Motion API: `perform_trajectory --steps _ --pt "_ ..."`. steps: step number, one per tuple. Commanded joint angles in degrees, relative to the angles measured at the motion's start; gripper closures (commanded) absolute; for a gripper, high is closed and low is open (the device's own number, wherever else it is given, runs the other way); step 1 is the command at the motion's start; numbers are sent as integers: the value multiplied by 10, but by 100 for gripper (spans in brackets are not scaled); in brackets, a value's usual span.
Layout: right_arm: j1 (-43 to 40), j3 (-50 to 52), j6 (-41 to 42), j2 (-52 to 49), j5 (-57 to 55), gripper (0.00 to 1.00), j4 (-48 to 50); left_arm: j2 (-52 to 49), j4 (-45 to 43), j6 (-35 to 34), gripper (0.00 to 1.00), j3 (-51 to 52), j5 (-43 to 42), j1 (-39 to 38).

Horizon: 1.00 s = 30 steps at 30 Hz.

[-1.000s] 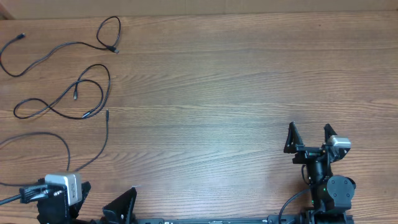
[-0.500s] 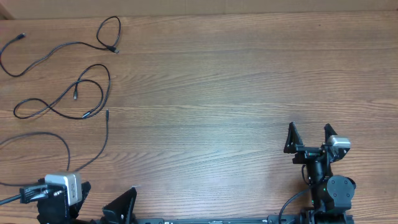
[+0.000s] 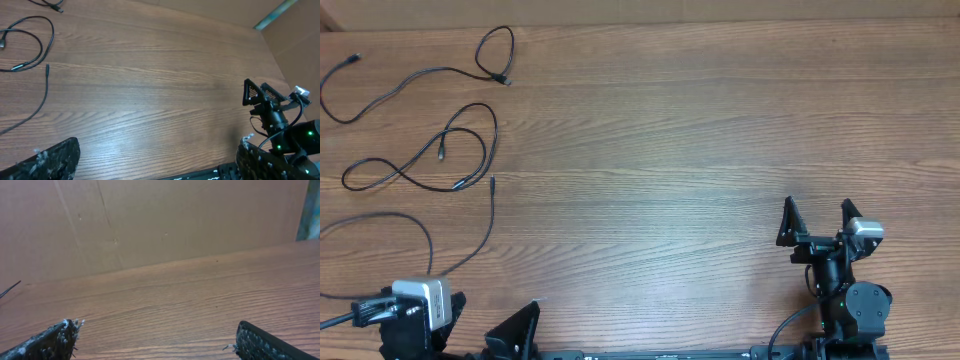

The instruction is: Untangle cables

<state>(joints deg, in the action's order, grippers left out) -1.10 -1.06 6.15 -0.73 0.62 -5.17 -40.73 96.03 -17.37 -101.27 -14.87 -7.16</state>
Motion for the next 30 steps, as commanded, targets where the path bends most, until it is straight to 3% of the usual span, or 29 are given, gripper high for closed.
perform_trajectory --steps 1,10,18,24,30 --pt "-1 6 -2 6 -5 0 3 -1 -2 11 0 2 3 -4" --pt "-1 6 -2 6 -5 0 3 0 8 11 0 3 3 -4" --pt "-1 6 -2 6 -5 0 3 0 -48 0 0 19 39 -4" --pt "-1 6 -2 6 -5 0 3 16 -154 1 1 101 39 -4" --pt "-1 6 -2 6 -5 0 3 79 -301 33 0 255 39 -4"
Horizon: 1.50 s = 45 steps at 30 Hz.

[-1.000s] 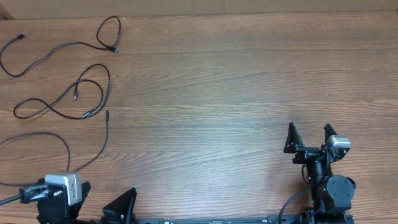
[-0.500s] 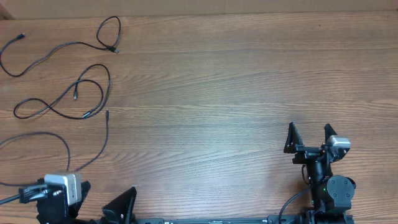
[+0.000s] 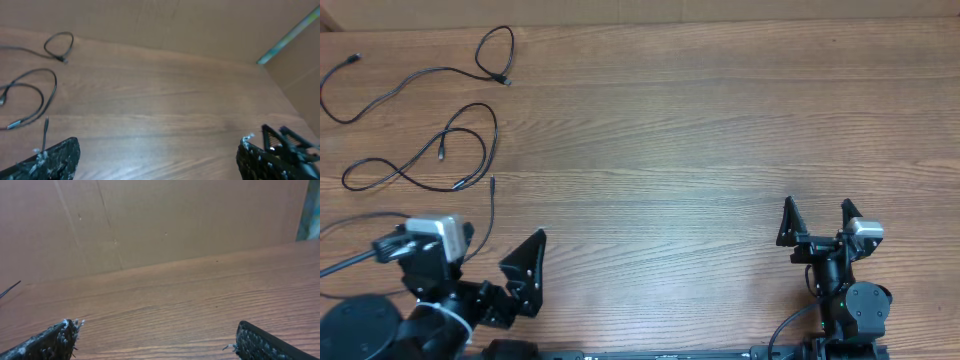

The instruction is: Untangle cables

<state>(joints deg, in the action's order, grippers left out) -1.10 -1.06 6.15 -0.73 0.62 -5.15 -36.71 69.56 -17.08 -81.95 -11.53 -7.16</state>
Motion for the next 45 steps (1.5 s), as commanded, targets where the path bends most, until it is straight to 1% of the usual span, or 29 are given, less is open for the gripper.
perform_trajectory --steps 1,7,17,19,25,28,32,37,45 --pt "-1 6 -2 6 -5 0 3 57 -66 42 0 100 5 -4" --pt "-1 6 -2 6 -5 0 3 120 -163 70 0 224 6 -4" --pt "-1 6 -2 6 -5 0 3 214 -383 71 0 436 7 -4" --pt "-1 6 -2 6 -5 0 3 237 -448 71 0 496 21 -4" --pt "-1 6 -2 6 -5 0 3 275 -548 70 0 588 32 0" --pt "-1 6 -2 6 -5 0 3 286 -575 70 0 614 39 8" --pt "-1 6 -3 6 -5 0 3 297 -595 70 0 641 78 9" --pt "-1 6 -2 6 -5 0 3 317 -595 70 1 658 101 13" --pt "-1 6 -3 6 -5 0 3 350 -595 70 0 662 105 36"
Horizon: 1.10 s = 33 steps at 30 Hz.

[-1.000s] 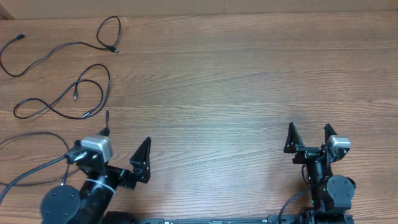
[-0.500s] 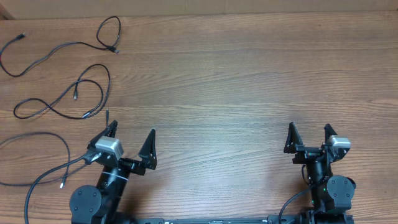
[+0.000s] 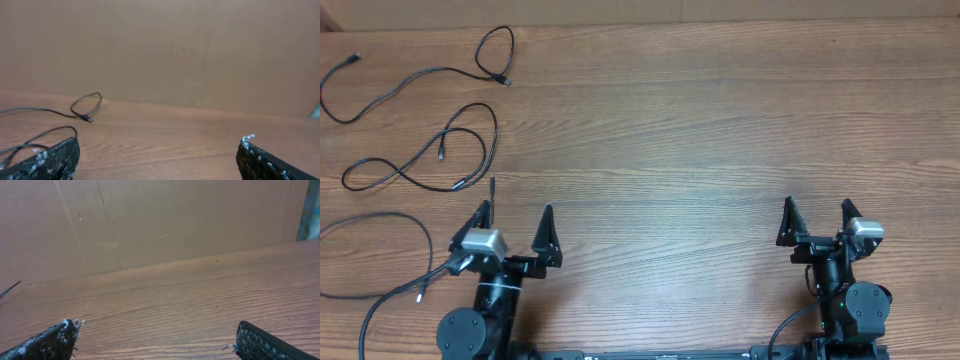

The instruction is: Untangle cables

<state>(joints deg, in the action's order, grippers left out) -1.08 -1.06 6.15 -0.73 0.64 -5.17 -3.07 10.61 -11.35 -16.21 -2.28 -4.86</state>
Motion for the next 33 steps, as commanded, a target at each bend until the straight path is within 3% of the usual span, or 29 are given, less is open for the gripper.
perform_trajectory --steps 1,12,25,33 --pt "-1 6 -2 6 -5 0 3 16 -6 13 1 7 12 16" --pt "-1 6 -3 6 -5 0 3 29 -21 -7 0 37 12 19" --pt "-1 6 -2 6 -5 0 3 29 -181 -56 0 160 8 19" --pt "-1 6 -2 6 -5 0 3 29 -146 -54 1 159 23 19"
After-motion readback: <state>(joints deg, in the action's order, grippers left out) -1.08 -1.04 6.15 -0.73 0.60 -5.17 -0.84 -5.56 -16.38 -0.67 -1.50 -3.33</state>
